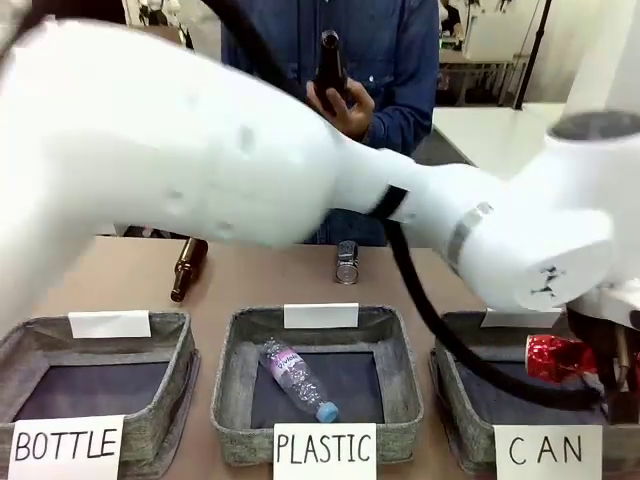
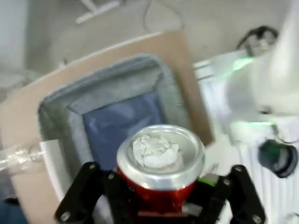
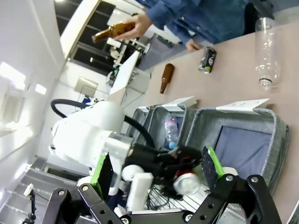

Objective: Sort the can waste into the basket.
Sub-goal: Pick up the can waste from the table and place it in the right Fabric basket.

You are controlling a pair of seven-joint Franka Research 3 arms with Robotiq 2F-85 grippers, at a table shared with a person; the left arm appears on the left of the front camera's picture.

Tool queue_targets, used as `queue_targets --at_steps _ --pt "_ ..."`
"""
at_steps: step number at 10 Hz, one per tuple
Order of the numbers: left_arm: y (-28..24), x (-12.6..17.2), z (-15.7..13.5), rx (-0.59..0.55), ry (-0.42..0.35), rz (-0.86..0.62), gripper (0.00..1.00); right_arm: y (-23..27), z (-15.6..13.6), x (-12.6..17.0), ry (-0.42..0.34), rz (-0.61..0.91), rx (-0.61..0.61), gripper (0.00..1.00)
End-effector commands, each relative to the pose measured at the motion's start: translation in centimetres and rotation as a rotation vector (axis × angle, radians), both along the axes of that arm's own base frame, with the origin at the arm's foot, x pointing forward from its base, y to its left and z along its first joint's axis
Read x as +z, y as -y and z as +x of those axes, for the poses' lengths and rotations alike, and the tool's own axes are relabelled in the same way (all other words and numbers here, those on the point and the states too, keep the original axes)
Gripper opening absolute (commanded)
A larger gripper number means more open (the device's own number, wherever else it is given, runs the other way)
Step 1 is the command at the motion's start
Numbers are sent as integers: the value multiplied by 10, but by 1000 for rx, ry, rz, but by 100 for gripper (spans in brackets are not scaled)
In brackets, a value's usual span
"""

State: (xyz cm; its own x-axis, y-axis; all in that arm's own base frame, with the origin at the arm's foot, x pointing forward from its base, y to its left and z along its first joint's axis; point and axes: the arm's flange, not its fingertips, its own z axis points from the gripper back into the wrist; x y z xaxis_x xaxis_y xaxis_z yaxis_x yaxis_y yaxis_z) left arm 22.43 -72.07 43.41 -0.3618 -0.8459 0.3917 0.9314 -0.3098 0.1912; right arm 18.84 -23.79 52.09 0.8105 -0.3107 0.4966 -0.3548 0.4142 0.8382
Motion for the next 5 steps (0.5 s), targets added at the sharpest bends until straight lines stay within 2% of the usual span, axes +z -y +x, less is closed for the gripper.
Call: queue_targets --at_steps 1,3,5 --pt "34 7 30 102 58 39 0 2 0 5 -5 10 -8 100" --pt "35 1 34 100 29 68 0 2 0 5 -5 10 -8 100" --pt "34 -2 30 83 37 91 0 2 0 5 -5 10 -8 100"
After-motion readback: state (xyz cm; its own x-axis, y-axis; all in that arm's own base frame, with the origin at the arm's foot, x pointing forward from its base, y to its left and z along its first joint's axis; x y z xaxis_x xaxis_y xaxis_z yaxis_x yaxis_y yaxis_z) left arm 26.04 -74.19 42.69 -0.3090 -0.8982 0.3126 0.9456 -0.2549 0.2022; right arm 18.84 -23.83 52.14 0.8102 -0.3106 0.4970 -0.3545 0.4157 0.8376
